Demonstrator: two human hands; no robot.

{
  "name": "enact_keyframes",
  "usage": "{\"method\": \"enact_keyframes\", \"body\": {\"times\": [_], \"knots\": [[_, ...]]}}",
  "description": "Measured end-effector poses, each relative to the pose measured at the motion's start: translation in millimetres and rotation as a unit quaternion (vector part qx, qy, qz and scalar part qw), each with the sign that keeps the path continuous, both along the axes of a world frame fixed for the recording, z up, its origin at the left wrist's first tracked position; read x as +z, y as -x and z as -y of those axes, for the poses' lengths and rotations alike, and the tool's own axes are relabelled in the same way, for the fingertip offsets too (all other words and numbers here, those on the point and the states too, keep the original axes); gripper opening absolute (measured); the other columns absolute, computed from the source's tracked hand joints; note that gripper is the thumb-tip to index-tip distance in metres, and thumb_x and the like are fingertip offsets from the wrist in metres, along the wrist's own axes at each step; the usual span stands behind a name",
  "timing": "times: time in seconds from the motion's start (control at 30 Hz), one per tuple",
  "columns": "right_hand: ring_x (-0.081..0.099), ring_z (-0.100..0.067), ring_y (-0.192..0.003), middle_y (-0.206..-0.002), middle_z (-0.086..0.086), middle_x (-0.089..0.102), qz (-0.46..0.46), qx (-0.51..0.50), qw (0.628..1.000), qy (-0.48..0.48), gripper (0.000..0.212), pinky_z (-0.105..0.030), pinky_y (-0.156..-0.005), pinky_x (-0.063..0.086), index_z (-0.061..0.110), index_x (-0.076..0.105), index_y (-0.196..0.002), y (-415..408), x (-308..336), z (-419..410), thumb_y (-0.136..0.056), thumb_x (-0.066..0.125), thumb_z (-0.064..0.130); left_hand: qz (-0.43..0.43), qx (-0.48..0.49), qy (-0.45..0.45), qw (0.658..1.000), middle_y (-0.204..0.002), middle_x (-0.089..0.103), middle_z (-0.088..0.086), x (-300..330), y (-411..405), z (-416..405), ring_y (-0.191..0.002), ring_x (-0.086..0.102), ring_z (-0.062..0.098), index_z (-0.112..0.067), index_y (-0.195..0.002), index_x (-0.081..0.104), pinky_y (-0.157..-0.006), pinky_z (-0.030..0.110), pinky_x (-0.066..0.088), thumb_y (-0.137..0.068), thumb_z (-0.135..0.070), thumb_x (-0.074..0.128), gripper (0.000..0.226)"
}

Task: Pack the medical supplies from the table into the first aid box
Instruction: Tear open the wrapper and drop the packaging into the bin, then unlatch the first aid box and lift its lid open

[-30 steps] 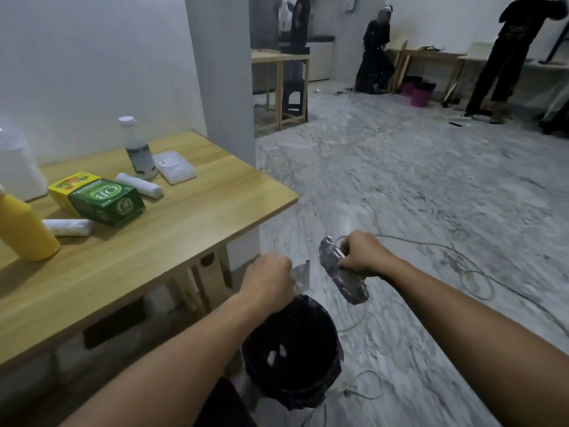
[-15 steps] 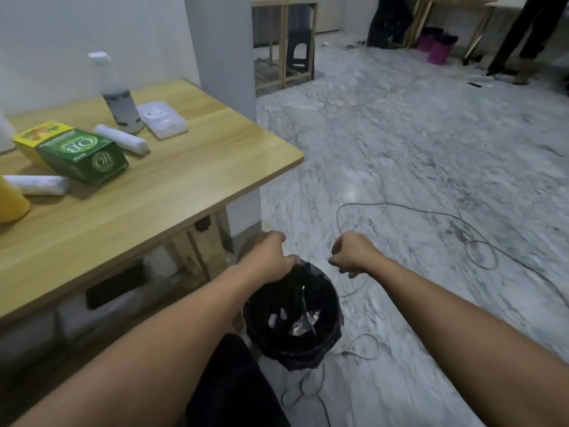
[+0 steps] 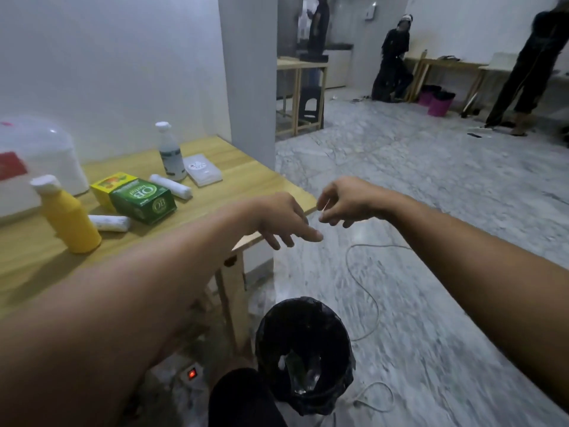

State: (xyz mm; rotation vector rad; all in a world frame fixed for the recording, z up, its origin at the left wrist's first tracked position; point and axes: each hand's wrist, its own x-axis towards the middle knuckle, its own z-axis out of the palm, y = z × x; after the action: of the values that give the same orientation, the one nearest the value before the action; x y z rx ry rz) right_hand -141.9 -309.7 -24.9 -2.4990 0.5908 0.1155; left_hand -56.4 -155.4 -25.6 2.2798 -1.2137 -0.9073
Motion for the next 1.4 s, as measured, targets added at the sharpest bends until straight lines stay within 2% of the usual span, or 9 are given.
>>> {"method": "enact_keyframes", "body": {"times": [0.2, 0.33, 0.5, 0.67, 0.8, 1.0, 1.17, 1.27, 1.4], "knots": [[0.070, -0.020, -0.088, -0.105, -0.013, 0.071, 0.013, 0.064, 0.997, 0.046, 0.032, -0.034, -0.073, 0.061, 0.008, 0.064, -0.116, -35, 61, -39, -0.085, 0.071, 0.011, 0.054, 0.063, 0.013, 0.996, -0.110, 0.068, 0.004, 58, -34, -63, -0.101, 0.068, 0.021, -0.007, -0.127, 0.058, -0.087, 0.040, 0.058, -0.078, -0.037, 0.075, 0.059], [0.071, -0.019, -0.085, -0.102, -0.012, 0.072, 0.045, 0.114, 0.990, 0.071, 0.029, -0.030, -0.066, 0.061, 0.009, 0.066, -0.112, -74, 83, -78, -0.084, 0.072, 0.013, 0.115, 0.132, 0.037, 0.984, -0.093, 0.069, 0.002, 82, -64, -119, -0.082, 0.066, 0.015, -0.005, -0.118, 0.064, -0.078, 0.035, 0.058, -0.076, -0.033, 0.078, 0.052], [0.073, -0.024, -0.083, -0.096, -0.012, 0.074, 0.118, 0.187, 0.970, 0.101, 0.024, -0.037, -0.069, 0.063, 0.008, 0.070, -0.107, -130, 106, -152, -0.084, 0.072, 0.011, 0.179, 0.215, 0.089, 0.956, -0.110, 0.071, 0.013, 117, -103, -199, -0.092, 0.068, 0.023, -0.005, -0.120, 0.064, -0.082, 0.038, 0.057, -0.078, -0.030, 0.077, 0.050], [0.063, -0.007, -0.059, -0.092, -0.005, 0.075, 0.218, 0.241, 0.937, 0.126, 0.019, -0.019, -0.056, 0.053, 0.012, 0.075, -0.099, -185, 115, -225, -0.079, 0.073, 0.010, 0.281, 0.309, 0.122, 0.901, -0.114, 0.070, 0.008, 130, -141, -275, -0.102, 0.065, 0.022, -0.007, -0.114, 0.069, -0.092, 0.036, 0.052, -0.078, -0.026, 0.077, 0.042], [0.068, -0.019, -0.092, -0.100, -0.003, 0.075, 0.262, 0.283, 0.908, 0.162, 0.020, -0.033, -0.085, 0.055, 0.012, 0.075, -0.100, -226, 105, -269, -0.081, 0.069, 0.011, 0.312, 0.354, 0.087, 0.878, -0.119, 0.068, 0.008, 121, -168, -323, -0.106, 0.063, 0.022, -0.009, -0.119, 0.066, -0.087, 0.027, 0.045, -0.080, -0.024, 0.075, 0.043], [0.059, -0.025, -0.113, -0.123, -0.007, 0.065, 0.271, 0.337, 0.873, 0.225, 0.032, -0.027, -0.088, 0.043, 0.014, 0.066, -0.117, -277, 72, -290, -0.085, 0.071, 0.016, 0.374, 0.371, 0.019, 0.850, -0.143, 0.051, 0.007, 83, -202, -354, -0.129, 0.047, 0.028, -0.021, -0.135, 0.052, -0.105, 0.040, 0.040, -0.081, -0.033, 0.071, 0.058], [0.039, -0.027, -0.138, -0.148, -0.009, 0.045, 0.292, 0.405, 0.801, 0.328, 0.057, -0.039, -0.112, 0.034, 0.016, 0.052, -0.135, -304, 53, -296, -0.083, 0.074, 0.022, 0.425, 0.335, -0.002, 0.841, -0.156, 0.032, 0.003, 61, -220, -361, -0.141, 0.032, 0.024, -0.019, -0.146, 0.036, -0.114, 0.040, 0.030, -0.080, -0.033, 0.071, 0.077], [0.028, -0.028, -0.145, -0.156, -0.010, 0.032, 0.294, 0.438, 0.764, 0.372, 0.067, -0.039, -0.117, 0.025, 0.019, 0.041, -0.143, -317, 41, -294, -0.084, 0.073, 0.024, 0.436, 0.329, -0.015, 0.838, -0.159, 0.027, 0.003, 51, -227, -362, -0.144, 0.028, 0.023, -0.019, -0.149, 0.028, -0.115, 0.038, 0.026, -0.082, -0.032, 0.069, 0.080], [0.040, -0.036, -0.138, -0.151, -0.017, 0.039, 0.323, 0.449, 0.732, 0.399, 0.071, -0.048, -0.110, 0.035, 0.015, 0.042, -0.143, -327, 25, -291, -0.080, 0.076, 0.021, 0.436, 0.329, 0.016, 0.837, -0.154, 0.038, 0.001, 36, -234, -365, -0.141, 0.035, 0.021, -0.016, -0.146, 0.035, -0.112, 0.033, 0.030, -0.082, -0.025, 0.071, 0.074]]}}
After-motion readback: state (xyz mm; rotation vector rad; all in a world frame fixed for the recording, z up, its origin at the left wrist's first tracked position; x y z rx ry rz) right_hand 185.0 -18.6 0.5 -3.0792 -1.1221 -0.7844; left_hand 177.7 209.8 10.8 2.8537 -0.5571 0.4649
